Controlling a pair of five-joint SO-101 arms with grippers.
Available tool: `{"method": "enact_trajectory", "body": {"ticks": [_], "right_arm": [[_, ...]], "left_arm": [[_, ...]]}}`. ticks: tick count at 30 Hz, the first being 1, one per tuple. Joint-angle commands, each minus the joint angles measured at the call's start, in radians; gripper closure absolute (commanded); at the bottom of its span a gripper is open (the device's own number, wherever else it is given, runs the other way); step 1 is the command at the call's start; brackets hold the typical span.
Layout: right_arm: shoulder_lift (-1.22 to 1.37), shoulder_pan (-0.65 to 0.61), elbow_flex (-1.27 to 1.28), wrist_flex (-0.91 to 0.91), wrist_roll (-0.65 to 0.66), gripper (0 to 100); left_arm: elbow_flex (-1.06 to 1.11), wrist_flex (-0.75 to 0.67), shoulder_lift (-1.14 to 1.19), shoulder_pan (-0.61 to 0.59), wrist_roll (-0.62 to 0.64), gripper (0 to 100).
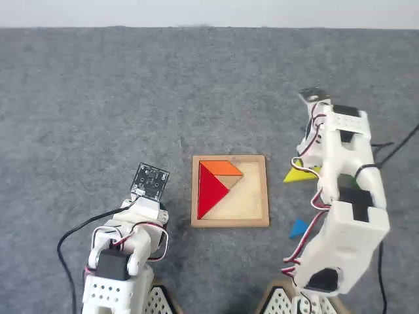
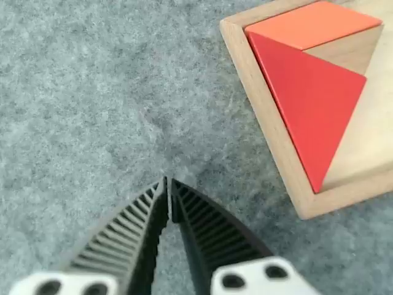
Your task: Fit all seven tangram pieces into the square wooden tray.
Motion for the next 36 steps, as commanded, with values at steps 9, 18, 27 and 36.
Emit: {"method": "enact_trajectory", "body": {"ticks": [9,18,27,36], "right_arm": [[-0.369,-0.050,-0.005,0.151,0.193,89.7],[-0.285,-0.110,-0.002,0.168,-0.635,89.7],[-0.133,-0.093,-0.005,0.059,-1.059,84.2],[-0.101,-0.087,0.005,-0.013,-1.060,82.4]], "left_arm": [[-0.012,0.005,-0.021,-0.005,0.005,99],[-0.012,0.005,-0.021,-0.005,0.005,99],[-0.012,0.005,-0.021,-0.003,0.005,99],[-0.012,0.005,-0.021,-0.005,0.005,99]]}}
